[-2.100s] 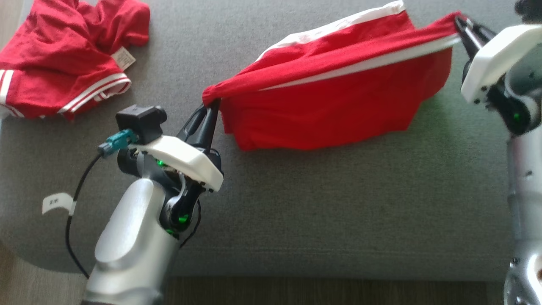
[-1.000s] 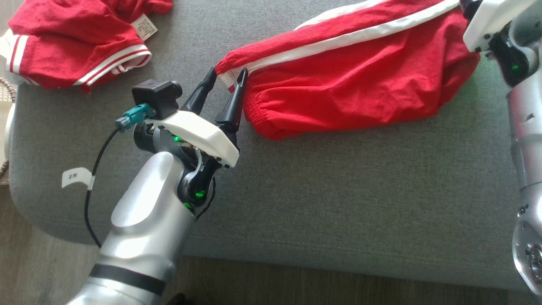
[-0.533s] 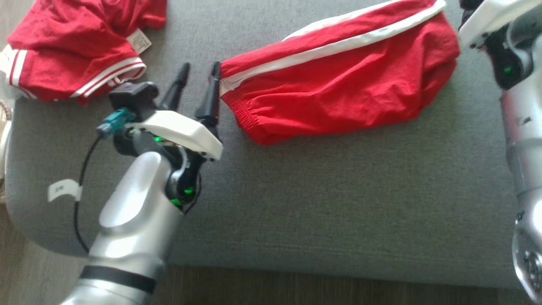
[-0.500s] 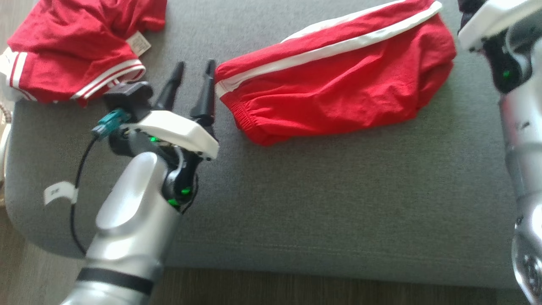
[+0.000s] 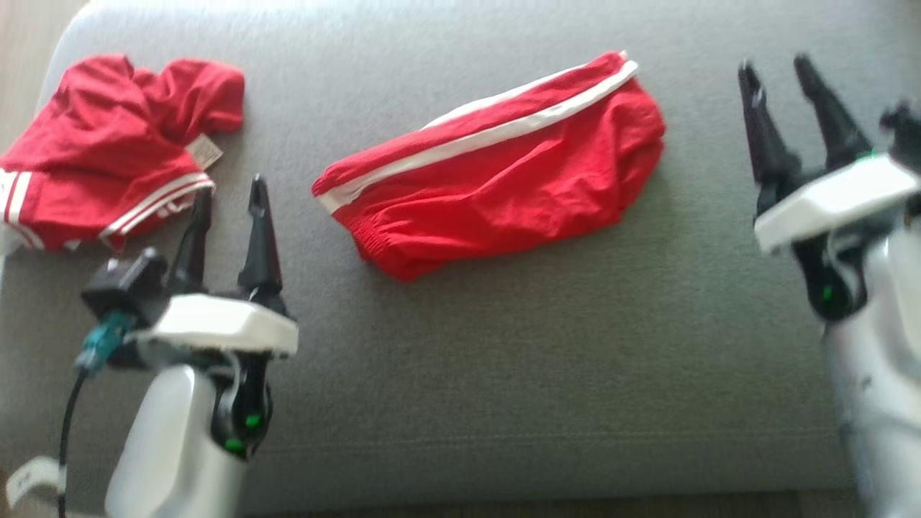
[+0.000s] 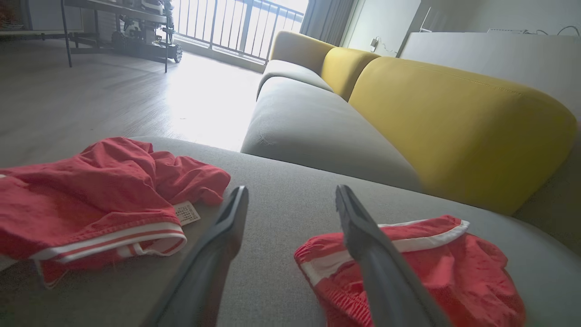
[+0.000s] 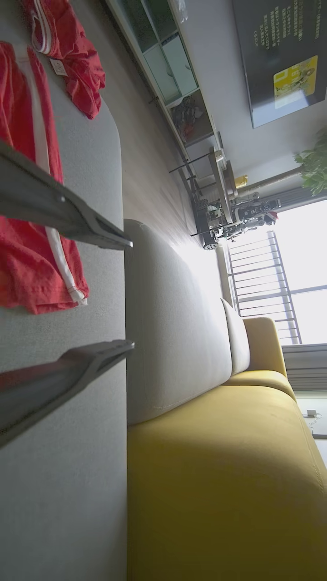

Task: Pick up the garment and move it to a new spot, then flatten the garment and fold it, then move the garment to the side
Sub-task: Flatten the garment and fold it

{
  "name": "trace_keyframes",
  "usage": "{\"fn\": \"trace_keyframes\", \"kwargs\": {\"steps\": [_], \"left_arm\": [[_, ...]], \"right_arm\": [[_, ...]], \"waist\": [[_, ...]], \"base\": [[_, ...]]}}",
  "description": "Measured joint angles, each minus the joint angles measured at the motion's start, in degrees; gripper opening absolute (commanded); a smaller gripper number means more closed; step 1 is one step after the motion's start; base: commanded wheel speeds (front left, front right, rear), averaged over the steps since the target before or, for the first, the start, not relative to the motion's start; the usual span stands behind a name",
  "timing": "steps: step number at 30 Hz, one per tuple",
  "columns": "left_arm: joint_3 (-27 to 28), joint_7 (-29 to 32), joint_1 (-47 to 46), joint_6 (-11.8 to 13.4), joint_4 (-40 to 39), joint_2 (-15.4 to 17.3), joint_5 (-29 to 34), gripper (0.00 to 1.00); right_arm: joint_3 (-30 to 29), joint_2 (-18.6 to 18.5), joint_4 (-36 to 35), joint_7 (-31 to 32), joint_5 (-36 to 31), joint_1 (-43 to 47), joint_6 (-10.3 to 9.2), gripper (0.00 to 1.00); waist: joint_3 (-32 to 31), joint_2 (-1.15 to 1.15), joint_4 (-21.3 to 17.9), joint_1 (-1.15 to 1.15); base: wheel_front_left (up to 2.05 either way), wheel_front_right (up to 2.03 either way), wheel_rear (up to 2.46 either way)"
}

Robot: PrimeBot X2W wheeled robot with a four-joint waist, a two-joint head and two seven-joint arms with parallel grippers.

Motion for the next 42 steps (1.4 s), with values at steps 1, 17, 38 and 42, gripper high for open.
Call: {"fn": "trace_keyframes", "kwargs": {"steps": [1, 17, 38, 42], "left_arm": [[0.71, 0.0, 1.19, -0.04, -0.75, -0.1, 0.75, 1.0], [4.8, 0.0, 14.81, 0.26, -5.39, -2.04, 9.88, 1.0], [3.03, 0.0, 18.86, 7.64, -13.07, -2.09, 9.65, 1.0], [3.64, 0.0, 17.94, 7.01, -13.16, -2.09, 9.98, 1.0]], "right_arm": [[-0.24, 0.11, -1.48, -0.24, -0.04, 1.95, 0.0, 1.0], [-5.04, 7.15, -16.4, -2.65, -7.82, 21.92, 0.0, 1.0], [-5.43, 9.07, -17.37, -1.77, -9.71, 25.06, 0.0, 1.0], [-6.71, 9.23, -15.84, 0.09, -8.26, 24.26, 0.0, 1.0]], "waist": [[-0.54, 0.0, -0.41, 0.0], [-5.07, 0.0, -4.35, 0.0], [-4.72, 0.0, -0.79, 0.0], [-3.26, 0.0, 0.91, 0.0]], "base": [[0.0, 0.0, 0.0], [0.0, 0.0, 0.0], [0.0, 0.0, 0.0], [0.0, 0.0, 0.0]]}}
